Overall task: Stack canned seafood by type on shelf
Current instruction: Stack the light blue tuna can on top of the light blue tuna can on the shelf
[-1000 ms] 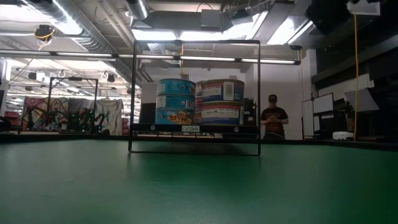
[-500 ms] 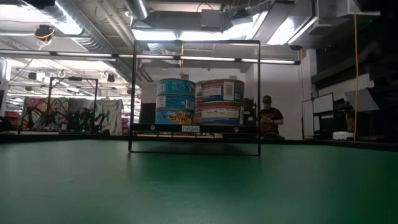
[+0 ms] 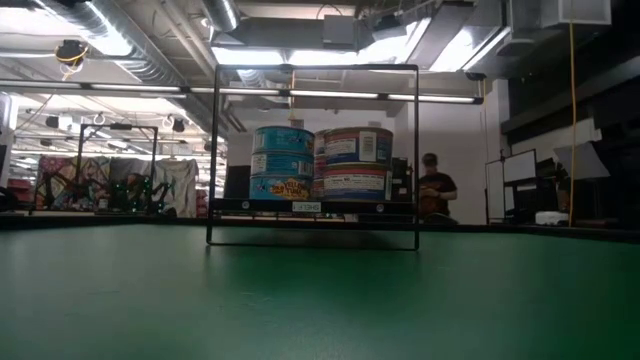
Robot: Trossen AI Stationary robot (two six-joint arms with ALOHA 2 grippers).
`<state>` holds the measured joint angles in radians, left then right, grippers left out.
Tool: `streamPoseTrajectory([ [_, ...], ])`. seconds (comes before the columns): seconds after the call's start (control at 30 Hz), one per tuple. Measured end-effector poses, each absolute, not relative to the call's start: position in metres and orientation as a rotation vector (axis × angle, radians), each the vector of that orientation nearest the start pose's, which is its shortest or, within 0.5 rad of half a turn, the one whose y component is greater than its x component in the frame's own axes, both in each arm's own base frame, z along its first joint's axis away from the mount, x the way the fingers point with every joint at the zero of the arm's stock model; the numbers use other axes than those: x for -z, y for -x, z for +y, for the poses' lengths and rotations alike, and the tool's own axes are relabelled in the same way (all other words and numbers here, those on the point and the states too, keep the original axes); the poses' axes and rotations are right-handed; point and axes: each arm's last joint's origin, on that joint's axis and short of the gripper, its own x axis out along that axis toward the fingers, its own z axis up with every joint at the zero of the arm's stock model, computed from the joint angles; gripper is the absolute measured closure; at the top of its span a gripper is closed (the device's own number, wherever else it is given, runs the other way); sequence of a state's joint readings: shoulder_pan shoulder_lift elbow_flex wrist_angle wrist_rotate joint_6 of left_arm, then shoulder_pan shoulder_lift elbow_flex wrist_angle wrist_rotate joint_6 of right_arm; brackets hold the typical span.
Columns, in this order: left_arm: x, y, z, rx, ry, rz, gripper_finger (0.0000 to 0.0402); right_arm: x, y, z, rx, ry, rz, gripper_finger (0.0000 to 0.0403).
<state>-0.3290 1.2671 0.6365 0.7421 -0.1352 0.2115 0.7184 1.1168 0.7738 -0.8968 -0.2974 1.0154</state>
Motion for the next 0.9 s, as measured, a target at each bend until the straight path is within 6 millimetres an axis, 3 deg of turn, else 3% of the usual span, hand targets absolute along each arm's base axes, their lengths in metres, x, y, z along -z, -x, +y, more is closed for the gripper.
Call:
streamPoseTrajectory([
  [0.5,-0.27,-0.257,-0.084,0.182,-0.183,-0.124,0.0196,-0.221,-0.113,0.139,-0.048,-0.305,1.44,0.0247],
  [0.9,-0.268,-0.257,-0.084,0.185,-0.186,-0.1,0.0196,-0.204,-0.116,0.141,0.036,-0.222,1.486,0.0265],
])
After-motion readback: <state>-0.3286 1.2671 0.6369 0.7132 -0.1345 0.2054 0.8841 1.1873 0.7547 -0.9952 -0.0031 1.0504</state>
